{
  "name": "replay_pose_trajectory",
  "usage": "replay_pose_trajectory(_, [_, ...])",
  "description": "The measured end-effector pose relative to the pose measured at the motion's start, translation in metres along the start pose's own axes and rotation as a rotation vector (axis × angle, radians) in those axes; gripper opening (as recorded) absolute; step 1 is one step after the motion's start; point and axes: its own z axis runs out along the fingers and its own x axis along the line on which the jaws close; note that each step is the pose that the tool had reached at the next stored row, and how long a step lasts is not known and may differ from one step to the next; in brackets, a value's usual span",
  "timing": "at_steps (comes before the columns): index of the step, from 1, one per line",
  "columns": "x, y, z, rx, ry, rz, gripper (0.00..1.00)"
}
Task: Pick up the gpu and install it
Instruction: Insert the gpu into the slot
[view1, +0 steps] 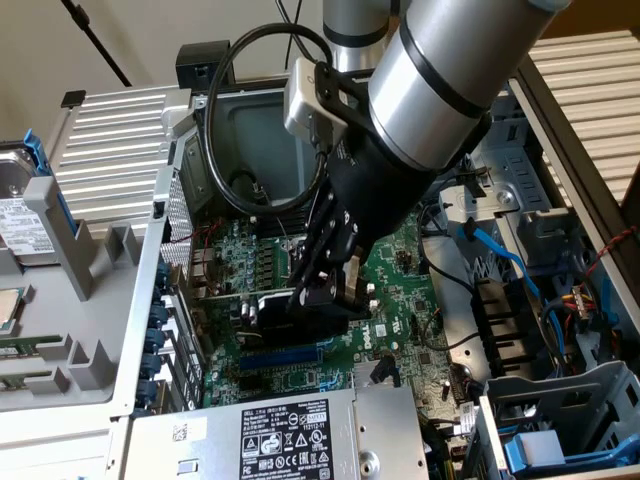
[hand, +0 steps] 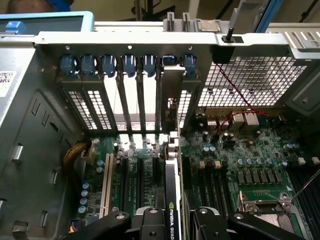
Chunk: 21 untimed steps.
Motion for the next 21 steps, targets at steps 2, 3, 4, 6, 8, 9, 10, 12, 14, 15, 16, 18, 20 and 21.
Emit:
replay_pose_trajectory(2, [0.0,-0.0001,0.0001,-0.0001,-0.0003,0.0,0.26])
replay_pose_trajectory(3, [0.0001,0.0,0.0001,-0.0001,-0.0002,0.0,0.26])
replay_pose_trajectory(4, [0.0001,0.0,0.0002,-0.0001,0.0,0.0,0.26])
replay_pose_trajectory(6, [0.0002,0.0004,0.0006,-0.0002,0.0,0.0,0.26])
replay_pose_trajectory(8, [0.0002,0.0009,0.0013,-0.0002,-0.0002,0.0,0.26])
replay_pose_trajectory(9, [0.0002,0.0009,0.0014,-0.0001,-0.0001,0.0,0.26])
replay_pose_trajectory(10, [0.0002,0.001,0.0015,-0.0002,0.0,0.0,0.26])
replay_pose_trajectory(12, [0.0002,0.001,0.0016,-0.0001,-0.0002,0.0,0.26])
replay_pose_trajectory(14, [0.0002,0.0009,0.0017,-0.0001,-0.0002,0.0,0.26])
replay_pose_trajectory(15, [0.0002,0.0008,0.0019,-0.0001,-0.0003,0.0,0.26])
replay_pose_trajectory(16, [0.0002,0.0007,0.0021,-0.0001,-0.0003,0.0,0.26])
replay_pose_trajectory(18, [0.0003,0.0011,0.003,-0.0001,-0.0004,0.0,0.26])
replay_pose_trajectory(20, [0.0004,0.0015,0.004,-0.0001,-0.0003,0.0,0.26])
replay_pose_trajectory(21, [0.0004,0.0018,0.0045,-0.0001,-0.0002,0.0,0.26])
